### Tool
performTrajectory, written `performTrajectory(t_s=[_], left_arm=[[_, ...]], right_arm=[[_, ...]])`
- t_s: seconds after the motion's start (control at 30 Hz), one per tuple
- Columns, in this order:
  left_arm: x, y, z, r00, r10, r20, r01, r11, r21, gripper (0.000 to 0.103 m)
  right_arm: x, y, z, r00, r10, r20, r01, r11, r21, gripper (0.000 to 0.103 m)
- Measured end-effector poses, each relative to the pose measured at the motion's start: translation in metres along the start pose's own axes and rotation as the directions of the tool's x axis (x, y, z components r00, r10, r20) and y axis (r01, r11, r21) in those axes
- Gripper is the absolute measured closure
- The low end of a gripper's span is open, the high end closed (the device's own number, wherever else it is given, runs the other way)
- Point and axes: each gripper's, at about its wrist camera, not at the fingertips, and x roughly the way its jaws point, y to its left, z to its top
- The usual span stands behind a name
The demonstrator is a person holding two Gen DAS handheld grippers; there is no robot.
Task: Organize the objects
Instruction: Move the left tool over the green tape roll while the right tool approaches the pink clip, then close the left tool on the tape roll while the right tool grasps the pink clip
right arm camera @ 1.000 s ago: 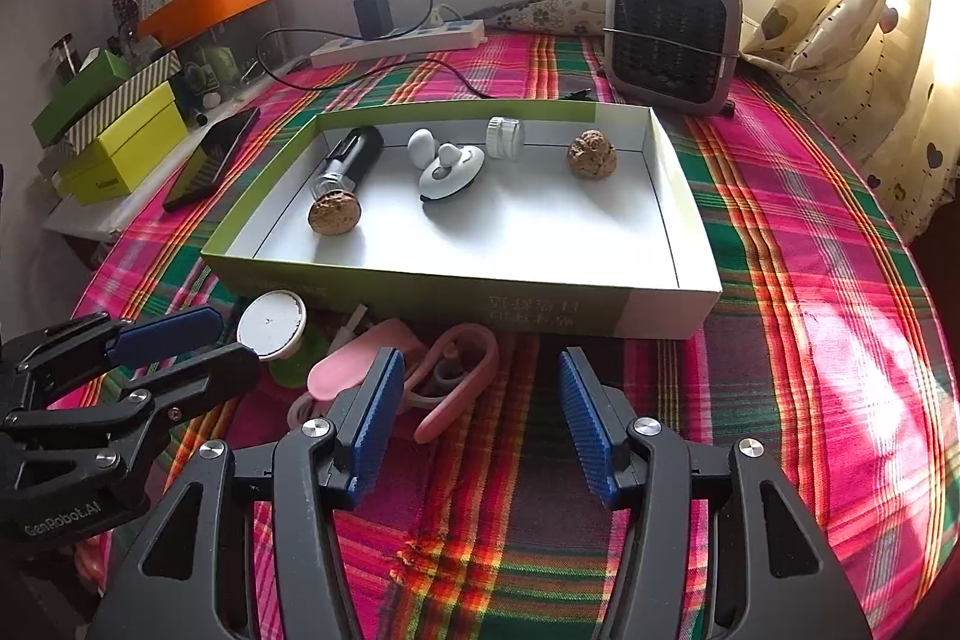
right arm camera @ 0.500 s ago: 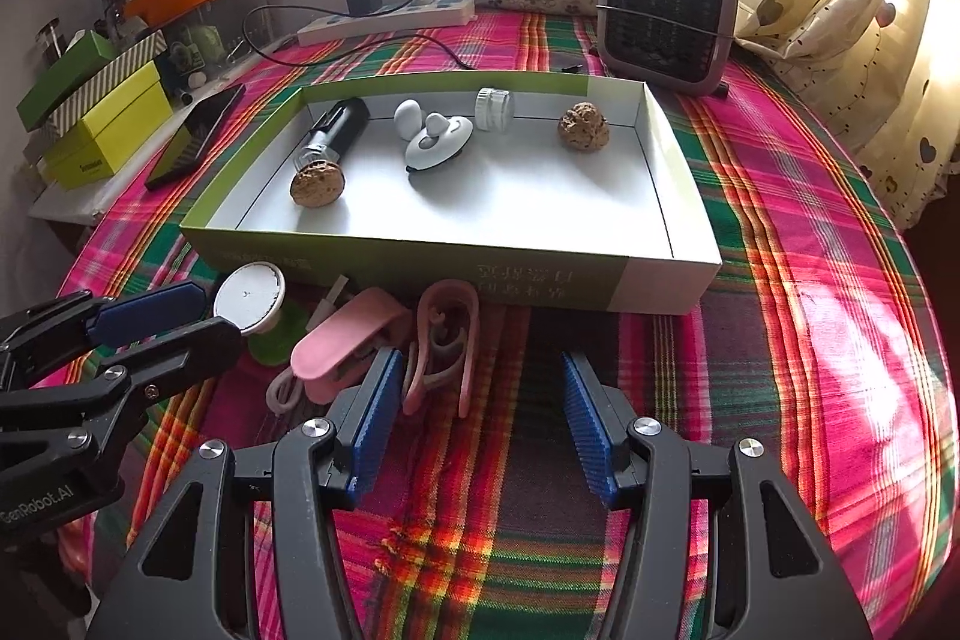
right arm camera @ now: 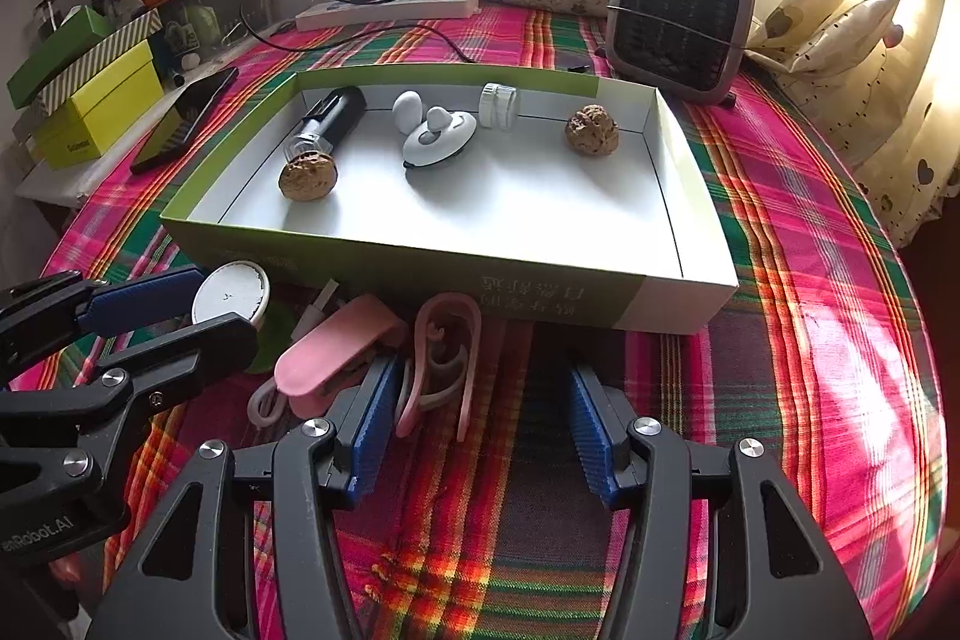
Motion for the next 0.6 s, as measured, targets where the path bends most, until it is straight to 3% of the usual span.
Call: performTrajectory(t_s=[0.6], left_arm=[[0.014, 0.003, 0.004, 1.000, 0.027, -0.011, -0.027, 0.999, -0.021, 0.064]], right_arm=[[0.002, -0.003, 0.002, 1.000, -0.002, 0.016, 0.002, 1.000, 0.011, 0.049]])
